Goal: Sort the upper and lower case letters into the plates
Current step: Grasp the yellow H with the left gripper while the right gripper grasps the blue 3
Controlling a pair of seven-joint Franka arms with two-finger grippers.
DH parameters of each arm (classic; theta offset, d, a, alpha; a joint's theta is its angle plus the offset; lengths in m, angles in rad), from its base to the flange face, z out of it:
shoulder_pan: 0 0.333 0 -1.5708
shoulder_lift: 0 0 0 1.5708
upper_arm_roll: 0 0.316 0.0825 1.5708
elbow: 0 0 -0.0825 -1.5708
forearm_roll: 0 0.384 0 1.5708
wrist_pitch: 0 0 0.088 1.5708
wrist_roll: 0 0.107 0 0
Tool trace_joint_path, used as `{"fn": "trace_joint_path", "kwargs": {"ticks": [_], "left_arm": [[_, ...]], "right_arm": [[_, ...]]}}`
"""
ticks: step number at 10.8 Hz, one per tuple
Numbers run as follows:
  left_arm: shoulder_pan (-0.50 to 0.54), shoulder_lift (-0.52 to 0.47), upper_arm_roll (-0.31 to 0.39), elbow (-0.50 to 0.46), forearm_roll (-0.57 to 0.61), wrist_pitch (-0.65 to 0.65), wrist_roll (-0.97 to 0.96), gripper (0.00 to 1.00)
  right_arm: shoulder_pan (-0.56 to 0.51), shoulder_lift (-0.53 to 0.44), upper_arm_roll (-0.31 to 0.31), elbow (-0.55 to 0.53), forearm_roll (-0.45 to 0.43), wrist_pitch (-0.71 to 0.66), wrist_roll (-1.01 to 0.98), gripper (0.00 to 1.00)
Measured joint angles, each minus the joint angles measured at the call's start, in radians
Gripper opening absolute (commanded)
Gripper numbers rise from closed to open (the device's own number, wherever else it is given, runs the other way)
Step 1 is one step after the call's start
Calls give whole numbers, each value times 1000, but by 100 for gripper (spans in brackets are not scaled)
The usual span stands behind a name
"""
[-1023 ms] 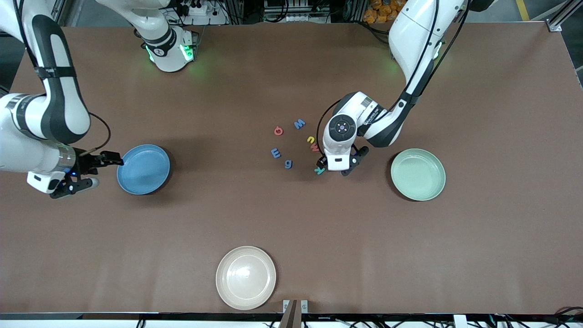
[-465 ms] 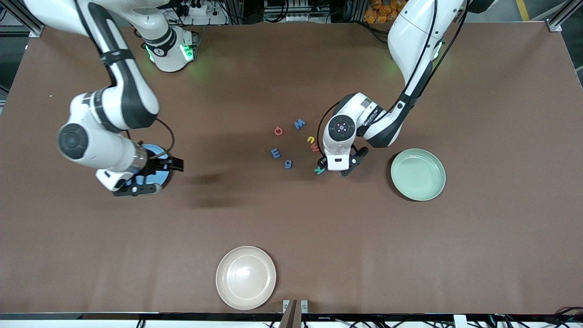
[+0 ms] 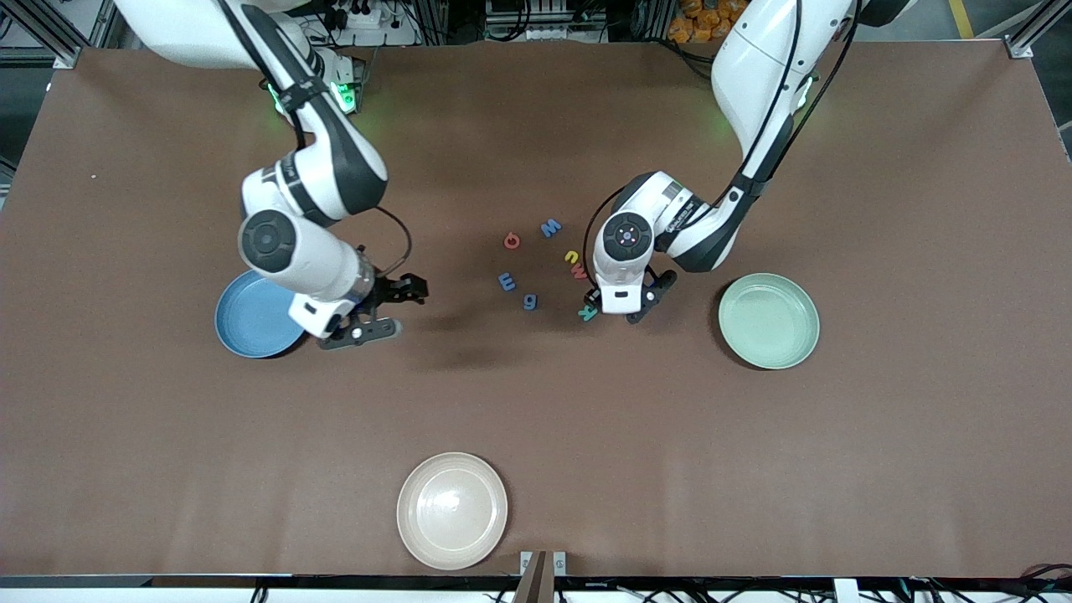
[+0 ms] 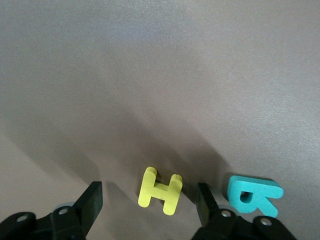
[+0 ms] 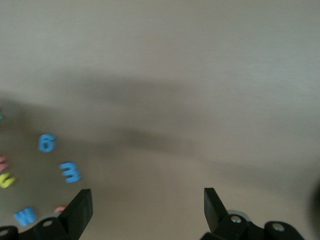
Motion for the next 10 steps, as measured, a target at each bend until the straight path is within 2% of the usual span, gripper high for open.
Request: {"fn": "trace_joint_path", "kwargs": {"ticks": [2,4,6,10], "left_arm": [[-1,0,0,2,0,5,0,64],[-1,0,0,3,0,6,0,54],[-1,0,0,4,0,7,0,54],[-2,0,0,4,9,7,0,54]], "right_arm": [[60,27,33,14,-78,50,3,92],[124,79,55,13,-114,157,3,89],[180,139,61,14,-150,228,24,87],[212,208,63,16,-258,238,209,83]]}}
